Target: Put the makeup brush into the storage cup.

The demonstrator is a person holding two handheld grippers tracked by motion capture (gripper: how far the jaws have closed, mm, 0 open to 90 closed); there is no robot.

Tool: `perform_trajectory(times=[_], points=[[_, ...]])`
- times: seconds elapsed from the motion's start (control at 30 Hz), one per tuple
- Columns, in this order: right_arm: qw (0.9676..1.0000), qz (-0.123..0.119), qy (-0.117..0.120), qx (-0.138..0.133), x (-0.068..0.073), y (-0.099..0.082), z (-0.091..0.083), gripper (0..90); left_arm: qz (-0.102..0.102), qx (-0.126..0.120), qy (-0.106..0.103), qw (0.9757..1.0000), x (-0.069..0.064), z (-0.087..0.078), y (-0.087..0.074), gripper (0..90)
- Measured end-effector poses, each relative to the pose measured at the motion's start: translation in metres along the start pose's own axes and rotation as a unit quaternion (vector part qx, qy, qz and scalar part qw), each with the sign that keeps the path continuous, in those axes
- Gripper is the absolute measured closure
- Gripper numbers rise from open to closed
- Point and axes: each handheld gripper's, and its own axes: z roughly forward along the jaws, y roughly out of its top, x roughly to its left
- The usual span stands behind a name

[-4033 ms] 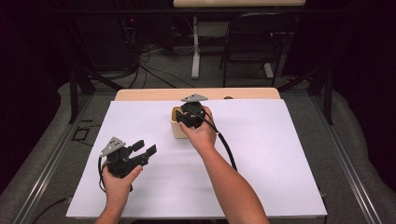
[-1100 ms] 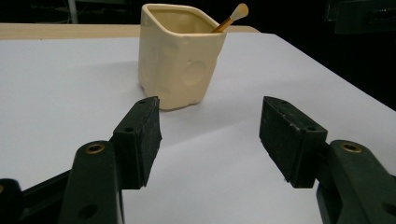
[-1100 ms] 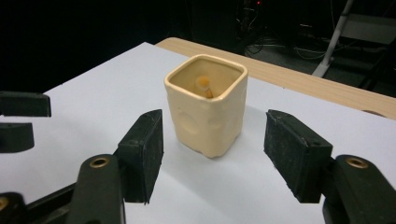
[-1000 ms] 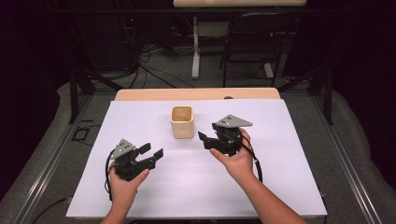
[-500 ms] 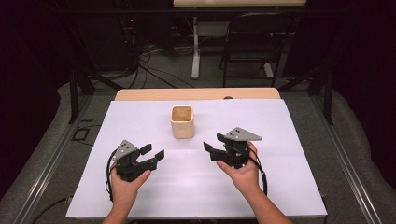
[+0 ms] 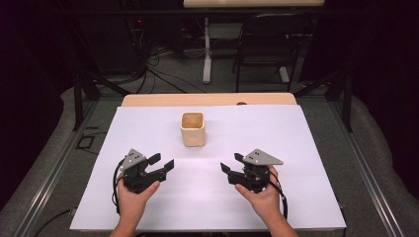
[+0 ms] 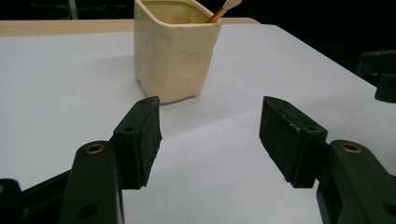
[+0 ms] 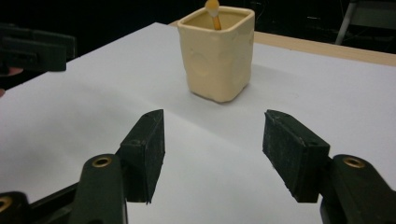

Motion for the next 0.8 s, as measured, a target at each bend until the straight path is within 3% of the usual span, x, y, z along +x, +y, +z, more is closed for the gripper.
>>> perform_trajectory(times=[0.63,0.8], points=[[0.9998,-0.011,0.014,0.005,0.006,-0.023,0.001,38.8,0.001,0.002,0.001,1.0000,-0.001,-0.001,-0.003,38.5],[0.9998,-0.004,0.014,0.009,0.005,-0.029,0.002,39.0,-0.001,-0.001,0.003,1.0000,0.000,-0.001,-0.003,38.5]])
